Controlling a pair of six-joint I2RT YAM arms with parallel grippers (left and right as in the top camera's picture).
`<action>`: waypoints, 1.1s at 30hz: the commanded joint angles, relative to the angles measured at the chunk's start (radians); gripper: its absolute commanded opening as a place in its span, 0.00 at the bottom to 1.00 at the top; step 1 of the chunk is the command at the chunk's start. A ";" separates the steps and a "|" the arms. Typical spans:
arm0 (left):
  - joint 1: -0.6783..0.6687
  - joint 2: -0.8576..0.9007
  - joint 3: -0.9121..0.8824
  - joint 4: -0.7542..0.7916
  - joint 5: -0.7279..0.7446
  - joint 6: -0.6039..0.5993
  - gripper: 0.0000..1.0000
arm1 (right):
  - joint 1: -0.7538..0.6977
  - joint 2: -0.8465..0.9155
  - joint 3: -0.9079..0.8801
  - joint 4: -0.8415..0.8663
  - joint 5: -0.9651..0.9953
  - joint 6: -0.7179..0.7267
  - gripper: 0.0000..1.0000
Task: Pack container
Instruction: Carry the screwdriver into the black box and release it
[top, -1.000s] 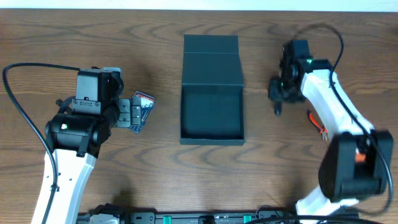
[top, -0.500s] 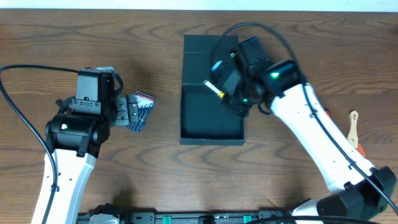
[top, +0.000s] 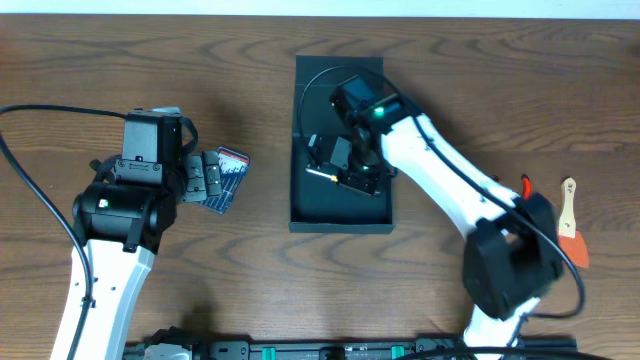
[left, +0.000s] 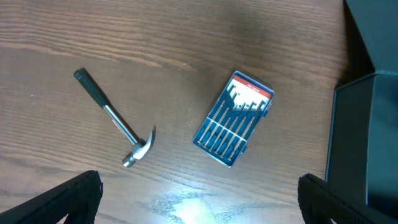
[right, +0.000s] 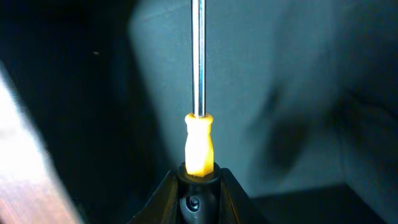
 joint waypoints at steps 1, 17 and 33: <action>0.005 0.000 0.023 -0.003 -0.016 -0.009 0.99 | 0.007 0.059 0.002 0.011 -0.010 -0.068 0.01; 0.005 0.000 0.023 -0.003 -0.016 -0.009 0.99 | 0.006 0.171 0.002 0.047 -0.031 -0.064 0.56; 0.005 0.000 0.023 -0.003 -0.016 -0.009 0.99 | -0.051 0.003 0.277 -0.072 0.163 0.323 0.99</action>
